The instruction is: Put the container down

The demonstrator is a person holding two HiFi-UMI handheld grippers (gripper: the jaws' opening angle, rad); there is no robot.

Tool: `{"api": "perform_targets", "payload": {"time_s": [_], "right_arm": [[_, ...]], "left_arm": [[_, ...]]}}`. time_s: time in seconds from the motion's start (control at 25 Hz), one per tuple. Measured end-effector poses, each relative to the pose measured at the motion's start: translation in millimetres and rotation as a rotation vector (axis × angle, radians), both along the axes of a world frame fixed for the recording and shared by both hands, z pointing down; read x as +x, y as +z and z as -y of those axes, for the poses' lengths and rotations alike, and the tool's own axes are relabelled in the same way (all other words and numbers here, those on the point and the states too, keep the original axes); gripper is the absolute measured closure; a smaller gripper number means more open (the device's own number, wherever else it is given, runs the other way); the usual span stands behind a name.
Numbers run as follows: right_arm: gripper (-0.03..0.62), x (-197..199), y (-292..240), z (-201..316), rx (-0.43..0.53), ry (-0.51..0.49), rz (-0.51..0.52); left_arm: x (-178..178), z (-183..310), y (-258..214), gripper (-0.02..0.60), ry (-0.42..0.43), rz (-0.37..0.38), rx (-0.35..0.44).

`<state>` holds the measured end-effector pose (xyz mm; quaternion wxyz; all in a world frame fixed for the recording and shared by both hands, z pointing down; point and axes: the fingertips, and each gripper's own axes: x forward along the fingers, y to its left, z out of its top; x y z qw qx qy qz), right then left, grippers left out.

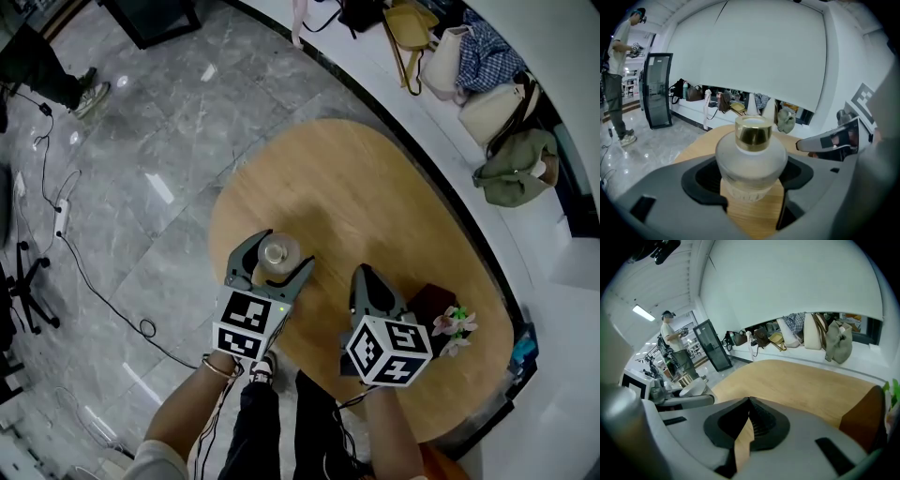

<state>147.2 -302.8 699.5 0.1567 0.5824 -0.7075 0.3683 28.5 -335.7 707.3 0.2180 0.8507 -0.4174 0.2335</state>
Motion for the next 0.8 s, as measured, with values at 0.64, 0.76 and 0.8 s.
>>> {"api": "perform_targets", "payload": {"time_s": [0.64, 0.76, 0.8], "right_arm": [[0.571, 33, 31, 28, -0.031, 0.021, -0.053], [0.571, 38, 36, 33, -0.035, 0.035, -0.046], [0.571, 39, 38, 35, -0.036, 0.038, -0.043]], "left_arm": [[9, 79, 30, 0.242, -0.048, 0.032, 0.025], [9, 92, 30, 0.242, -0.095, 0.003, 0.018], [9, 96, 30, 0.242, -0.104, -0.002, 0.018]]}}
